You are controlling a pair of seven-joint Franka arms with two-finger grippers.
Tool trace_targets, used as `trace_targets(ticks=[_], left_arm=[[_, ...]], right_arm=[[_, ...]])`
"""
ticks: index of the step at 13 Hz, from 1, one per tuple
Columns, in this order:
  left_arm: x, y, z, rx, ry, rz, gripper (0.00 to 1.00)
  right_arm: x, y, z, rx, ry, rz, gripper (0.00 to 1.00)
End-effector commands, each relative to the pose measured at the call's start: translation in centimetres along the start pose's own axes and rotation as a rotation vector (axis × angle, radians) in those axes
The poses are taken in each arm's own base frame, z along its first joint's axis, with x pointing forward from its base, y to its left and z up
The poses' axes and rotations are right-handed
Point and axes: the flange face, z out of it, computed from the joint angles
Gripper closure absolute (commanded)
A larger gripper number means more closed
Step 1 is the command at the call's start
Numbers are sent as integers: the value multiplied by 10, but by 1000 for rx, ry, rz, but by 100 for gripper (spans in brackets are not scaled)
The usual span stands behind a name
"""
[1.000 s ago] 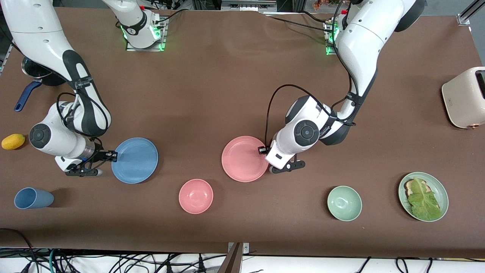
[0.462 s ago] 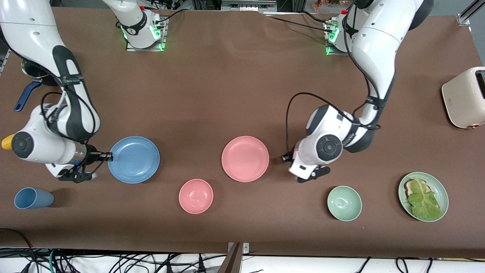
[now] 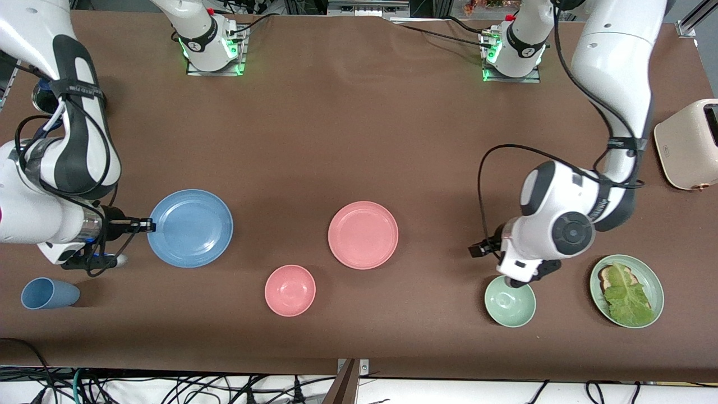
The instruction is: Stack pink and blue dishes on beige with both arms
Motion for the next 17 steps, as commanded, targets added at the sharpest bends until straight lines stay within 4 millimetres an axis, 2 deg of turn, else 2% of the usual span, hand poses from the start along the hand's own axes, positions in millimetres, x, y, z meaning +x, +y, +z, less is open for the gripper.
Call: trace_targets(ticks=[1, 2, 4, 5, 7, 8, 9, 10, 12, 14, 15, 17], left_arm=[[17, -38, -21, 2, 11, 50, 0], [26, -55, -23, -2, 10, 55, 0], [33, -75, -37, 1, 8, 98, 0], [41, -93, -47, -4, 13, 108, 0], [41, -121, -78, -21, 20, 150, 0], [38, -136, -96, -25, 23, 172, 0], [30, -148, -104, -16, 18, 203, 0], [18, -159, -109, 1, 15, 254, 0], [1, -197, -128, 38, 26, 362, 0], [-21, -213, -157, 58, 58, 372, 0], [-35, -216, -174, 68, 62, 371, 0], [-59, -215, -196, 61, 91, 367, 0]], right_arm=[[-6, -70, -3, -8, -14, 39, 100], [-9, -99, 1, -12, -10, 65, 100], [-17, -165, 11, 10, 8, 151, 100], [-20, -193, 21, 13, 28, 196, 100], [-30, -255, 47, 15, 64, 253, 100], [-32, -276, 62, 21, 81, 294, 100], [-36, -301, 83, 25, 96, 327, 100], [-38, -320, 102, 40, 118, 367, 100], [-47, -358, 134, 67, 160, 426, 100], [-51, -370, 161, 35, 183, 420, 100], [-57, -381, 166, 40, 191, 442, 100], [-62, -391, 165, 55, 195, 478, 100]])
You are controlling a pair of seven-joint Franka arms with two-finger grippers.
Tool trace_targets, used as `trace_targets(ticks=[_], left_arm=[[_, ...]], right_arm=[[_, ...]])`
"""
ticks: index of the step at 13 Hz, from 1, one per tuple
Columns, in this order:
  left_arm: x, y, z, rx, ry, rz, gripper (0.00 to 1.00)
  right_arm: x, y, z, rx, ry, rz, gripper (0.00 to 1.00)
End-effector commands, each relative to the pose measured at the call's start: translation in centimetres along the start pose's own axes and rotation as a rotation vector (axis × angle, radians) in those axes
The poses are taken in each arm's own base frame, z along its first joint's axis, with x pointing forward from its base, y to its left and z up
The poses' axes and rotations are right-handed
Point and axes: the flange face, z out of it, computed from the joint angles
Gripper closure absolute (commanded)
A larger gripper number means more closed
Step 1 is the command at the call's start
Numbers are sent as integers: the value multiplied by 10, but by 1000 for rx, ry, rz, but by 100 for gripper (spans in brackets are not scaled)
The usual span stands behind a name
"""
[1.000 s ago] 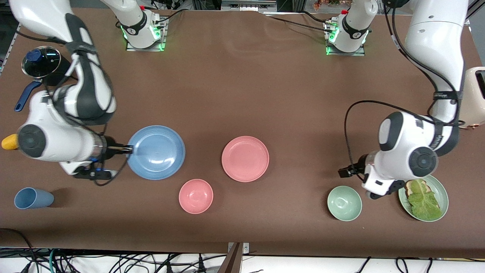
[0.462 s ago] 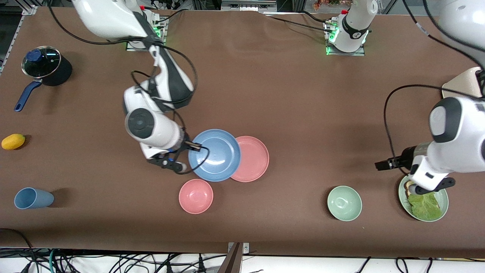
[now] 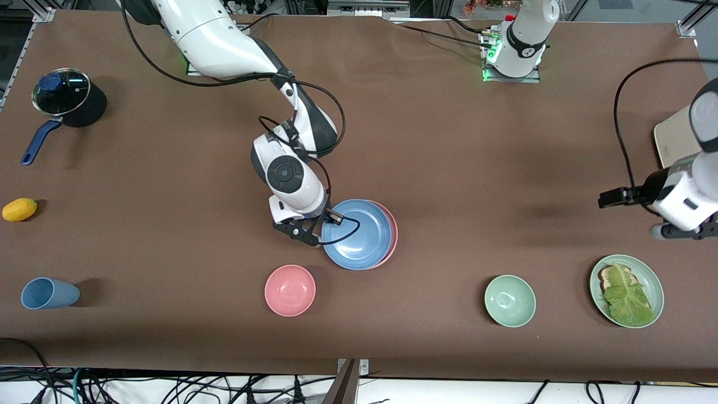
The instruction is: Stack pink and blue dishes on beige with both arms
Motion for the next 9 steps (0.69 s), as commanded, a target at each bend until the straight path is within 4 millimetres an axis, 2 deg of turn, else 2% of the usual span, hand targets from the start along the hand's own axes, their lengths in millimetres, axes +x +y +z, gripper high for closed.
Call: trace_targets(ticks=[1, 2, 3, 4, 8, 9], left_arm=[[-39, 14, -29, 4, 33, 23, 0], [-55, 30, -41, 8, 48, 43, 0], [-59, 28, -50, 7, 63, 35, 0], [-64, 37, -58, 9, 79, 54, 0], [-80, 32, -98, -62, 119, 29, 0], [-81, 32, -108, -62, 118, 30, 0]], right_arm=[[-11, -17, -15, 27, 29, 48, 100], [-13, -18, -15, 28, 30, 64, 100], [-15, -19, -16, 29, 30, 62, 100], [-14, -20, -17, 37, 30, 65, 100], [-14, -21, -17, 42, 33, 63, 98], [-12, -19, -16, 39, 35, 62, 78]])
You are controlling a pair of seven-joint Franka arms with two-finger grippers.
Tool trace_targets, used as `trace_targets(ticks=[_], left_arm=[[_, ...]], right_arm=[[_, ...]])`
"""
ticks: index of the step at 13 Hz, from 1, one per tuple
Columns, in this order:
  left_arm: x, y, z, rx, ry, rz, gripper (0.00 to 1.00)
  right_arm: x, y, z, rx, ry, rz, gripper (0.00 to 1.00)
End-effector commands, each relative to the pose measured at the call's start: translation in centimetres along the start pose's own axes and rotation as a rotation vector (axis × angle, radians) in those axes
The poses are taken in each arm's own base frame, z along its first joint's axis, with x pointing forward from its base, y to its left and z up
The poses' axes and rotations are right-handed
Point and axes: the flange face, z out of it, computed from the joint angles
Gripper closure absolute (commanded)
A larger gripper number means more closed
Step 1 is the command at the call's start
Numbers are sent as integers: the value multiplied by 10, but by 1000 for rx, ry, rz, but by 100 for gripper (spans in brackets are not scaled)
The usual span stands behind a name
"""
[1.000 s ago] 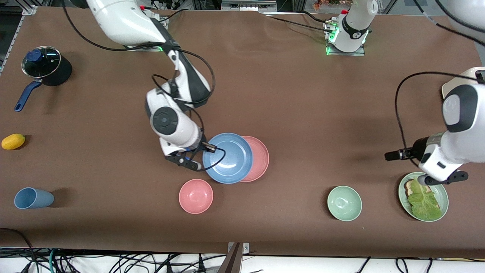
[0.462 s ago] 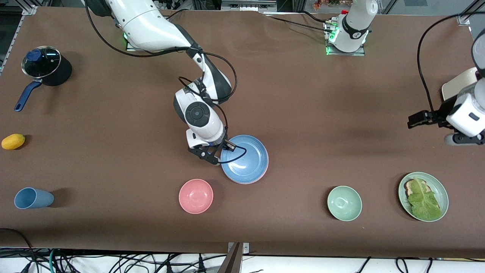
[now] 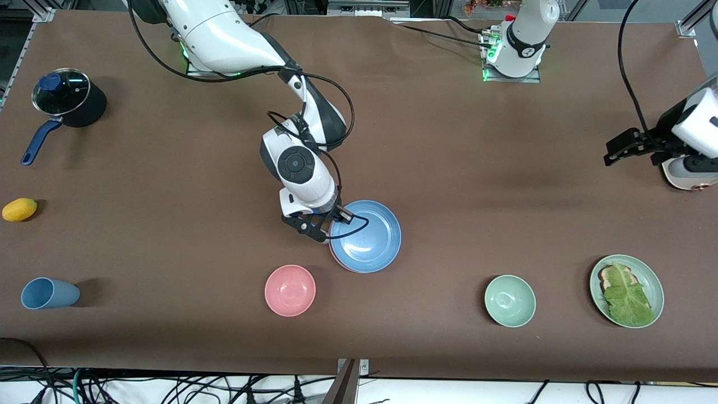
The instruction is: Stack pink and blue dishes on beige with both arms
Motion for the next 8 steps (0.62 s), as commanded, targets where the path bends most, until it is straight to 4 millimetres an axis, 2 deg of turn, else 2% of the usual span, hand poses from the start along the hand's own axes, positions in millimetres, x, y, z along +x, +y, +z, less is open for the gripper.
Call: trace_targets(ticks=[1, 2, 3, 5, 8], left_arm=[[-4, -2, -20, -26, -2, 1, 0], [-4, 2, -19, -24, -4, -3, 0], [-4, 3, -20, -24, -2, -3, 0], [-5, 5, -20, -25, -1, 6, 0], [2, -1, -18, -14, 24, 5, 0]], right_arm=[[2, -3, -4, 3, 22, -5, 57], [5, -1, -6, -2, 30, -19, 44], [7, -1, -11, -5, 34, -24, 37], [18, 8, -22, -36, 21, -18, 30], [53, 19, -60, -92, -8, -125, 16]])
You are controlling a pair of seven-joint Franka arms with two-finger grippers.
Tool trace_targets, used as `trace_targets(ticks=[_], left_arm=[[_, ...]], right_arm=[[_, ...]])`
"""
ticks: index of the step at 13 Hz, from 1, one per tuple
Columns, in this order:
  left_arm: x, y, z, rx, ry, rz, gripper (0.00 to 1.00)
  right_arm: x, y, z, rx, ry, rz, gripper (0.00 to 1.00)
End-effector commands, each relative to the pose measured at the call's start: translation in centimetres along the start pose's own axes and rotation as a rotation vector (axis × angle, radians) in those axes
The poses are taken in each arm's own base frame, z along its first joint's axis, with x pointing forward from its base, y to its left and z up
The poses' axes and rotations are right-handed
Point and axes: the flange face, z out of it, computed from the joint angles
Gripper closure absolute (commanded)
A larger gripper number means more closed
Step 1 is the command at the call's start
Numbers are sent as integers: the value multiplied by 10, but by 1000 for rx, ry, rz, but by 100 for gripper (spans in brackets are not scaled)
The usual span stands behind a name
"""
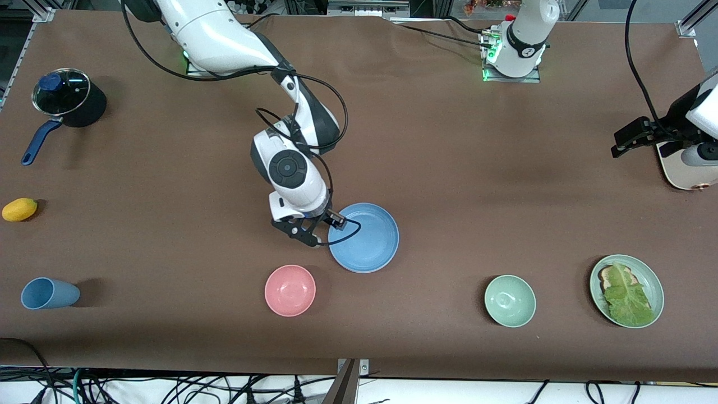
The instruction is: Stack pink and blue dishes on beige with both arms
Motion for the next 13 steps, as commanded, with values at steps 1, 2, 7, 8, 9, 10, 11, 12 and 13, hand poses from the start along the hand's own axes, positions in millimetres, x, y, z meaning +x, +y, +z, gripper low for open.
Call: trace_targets(ticks=[1, 2, 7, 8, 9, 10, 11, 12, 13], left_arm=[[8, -5, 2, -10, 7, 1, 0], [10, -8, 5, -10, 2, -4, 0], [15, -15, -4, -22, 23, -15, 0], [14, -14, -5, -22, 18, -13, 0], [13, -13, -6, -14, 19, -9, 0], [14, -13, -7, -17, 24, -9, 0], [14, -18, -8, -28, 26, -21, 0], [14, -15, -10, -26, 30, -16, 0], [15, -10, -8, -22, 29, -5, 0]], right_arm=[[35, 21, -41, -41, -6, -95, 9], [48, 31, -64, -39, 25, -124, 1], [109, 113, -152, -87, 69, -96, 0], [114, 125, -171, -85, 60, -175, 0], [119, 144, -192, -100, 38, -215, 0], [119, 162, -213, -114, 13, -238, 0], [117, 178, -229, -134, -28, -291, 0], [119, 194, -247, -139, -40, -349, 0], [121, 211, -258, -139, -54, -396, 0]])
